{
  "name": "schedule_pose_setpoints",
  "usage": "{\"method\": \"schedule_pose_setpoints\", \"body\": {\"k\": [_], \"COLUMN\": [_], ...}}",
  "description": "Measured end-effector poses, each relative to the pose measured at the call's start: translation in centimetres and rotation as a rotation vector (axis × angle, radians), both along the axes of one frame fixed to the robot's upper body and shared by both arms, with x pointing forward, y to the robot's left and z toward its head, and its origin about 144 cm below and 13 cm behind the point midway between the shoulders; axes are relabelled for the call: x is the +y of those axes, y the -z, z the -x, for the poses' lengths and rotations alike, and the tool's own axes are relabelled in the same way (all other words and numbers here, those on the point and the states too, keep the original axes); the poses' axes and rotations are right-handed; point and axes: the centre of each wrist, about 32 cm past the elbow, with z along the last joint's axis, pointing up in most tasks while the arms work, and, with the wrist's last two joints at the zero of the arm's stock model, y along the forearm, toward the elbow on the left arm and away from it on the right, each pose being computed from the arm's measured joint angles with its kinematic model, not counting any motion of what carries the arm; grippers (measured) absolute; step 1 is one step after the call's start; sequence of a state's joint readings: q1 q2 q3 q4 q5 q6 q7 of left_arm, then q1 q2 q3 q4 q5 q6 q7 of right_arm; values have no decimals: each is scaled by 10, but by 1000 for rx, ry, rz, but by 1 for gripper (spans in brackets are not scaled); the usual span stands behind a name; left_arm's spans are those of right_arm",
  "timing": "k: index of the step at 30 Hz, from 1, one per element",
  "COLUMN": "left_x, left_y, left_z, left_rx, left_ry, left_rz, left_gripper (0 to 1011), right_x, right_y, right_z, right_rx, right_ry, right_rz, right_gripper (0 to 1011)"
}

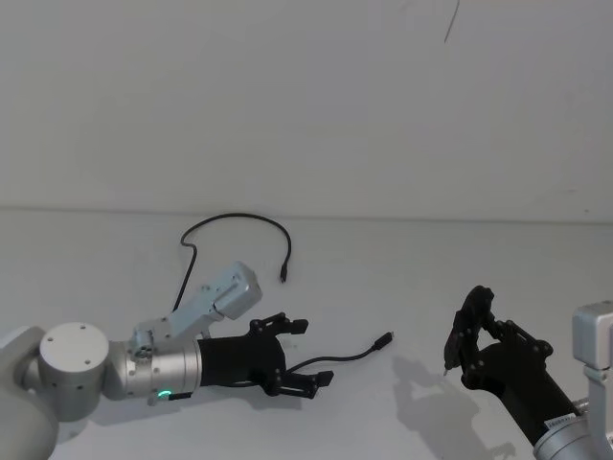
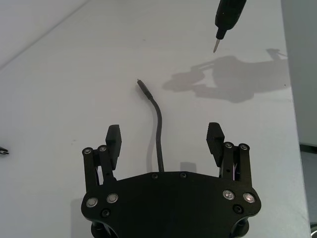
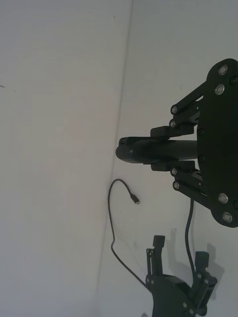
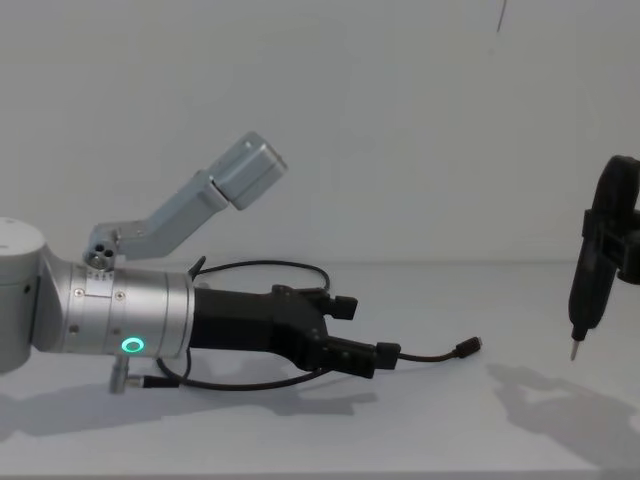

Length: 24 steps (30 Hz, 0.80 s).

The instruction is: Pick up the data cable with the one hand.

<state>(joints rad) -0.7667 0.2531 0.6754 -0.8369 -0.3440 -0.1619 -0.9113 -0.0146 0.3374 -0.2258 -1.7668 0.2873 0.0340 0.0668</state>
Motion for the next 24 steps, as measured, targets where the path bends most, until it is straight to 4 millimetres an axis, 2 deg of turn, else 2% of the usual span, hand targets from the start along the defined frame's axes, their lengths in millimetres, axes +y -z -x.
{"method": "schedule_pose_setpoints", "body": {"k": [24], "left_x": [-9], "left_y": [10], "left_z": [-17], "left_rx": [54], "left_ry": [-36], "left_rz": [19], "left_gripper": [1001], "right_x": [0], "right_y": [0], "right_z": [0], "right_rx": [0], "right_ry": [0], "right_rz": [0], "right_gripper": [269]}}
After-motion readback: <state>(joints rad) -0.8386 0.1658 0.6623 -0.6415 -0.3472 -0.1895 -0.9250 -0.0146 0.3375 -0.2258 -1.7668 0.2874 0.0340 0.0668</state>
